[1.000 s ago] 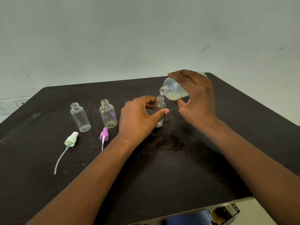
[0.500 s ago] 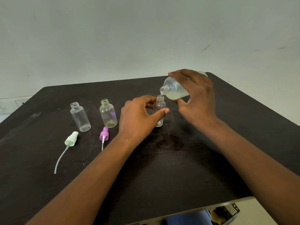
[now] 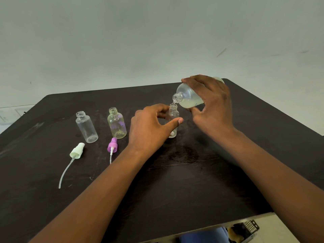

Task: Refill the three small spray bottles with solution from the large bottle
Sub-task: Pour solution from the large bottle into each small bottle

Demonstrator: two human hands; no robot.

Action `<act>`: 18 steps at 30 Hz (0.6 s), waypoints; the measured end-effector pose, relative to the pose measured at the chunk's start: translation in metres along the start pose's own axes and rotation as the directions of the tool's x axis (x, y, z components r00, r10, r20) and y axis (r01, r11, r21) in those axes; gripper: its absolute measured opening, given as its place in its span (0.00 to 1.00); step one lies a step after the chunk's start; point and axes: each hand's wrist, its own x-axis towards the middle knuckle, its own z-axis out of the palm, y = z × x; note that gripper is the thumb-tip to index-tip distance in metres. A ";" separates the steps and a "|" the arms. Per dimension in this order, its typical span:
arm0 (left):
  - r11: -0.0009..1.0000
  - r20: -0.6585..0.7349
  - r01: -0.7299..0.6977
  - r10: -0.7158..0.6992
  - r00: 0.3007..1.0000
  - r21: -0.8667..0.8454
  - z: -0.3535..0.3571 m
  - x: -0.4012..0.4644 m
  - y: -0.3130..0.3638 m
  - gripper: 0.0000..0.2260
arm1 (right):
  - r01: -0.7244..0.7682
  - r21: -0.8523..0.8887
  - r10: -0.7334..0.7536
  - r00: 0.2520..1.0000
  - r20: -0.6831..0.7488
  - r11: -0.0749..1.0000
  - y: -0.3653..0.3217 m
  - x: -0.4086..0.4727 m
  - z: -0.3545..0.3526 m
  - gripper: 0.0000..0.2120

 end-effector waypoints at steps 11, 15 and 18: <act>1.000 0.012 0.010 -0.009 1.000 -0.016 0.000 -0.001 0.003 0.19 | -0.005 -0.003 0.005 1.000 -0.001 1.000 0.001 -0.001 0.000 0.38; 1.000 0.007 0.010 -0.010 1.000 -0.016 0.000 -0.001 0.003 0.20 | -0.001 -0.001 0.001 1.000 -0.005 1.000 0.000 -0.001 0.000 0.38; 1.000 0.005 0.015 -0.015 1.000 -0.012 0.000 -0.001 0.003 0.21 | 0.004 -0.003 -0.004 1.000 -0.006 1.000 0.000 -0.001 -0.001 0.38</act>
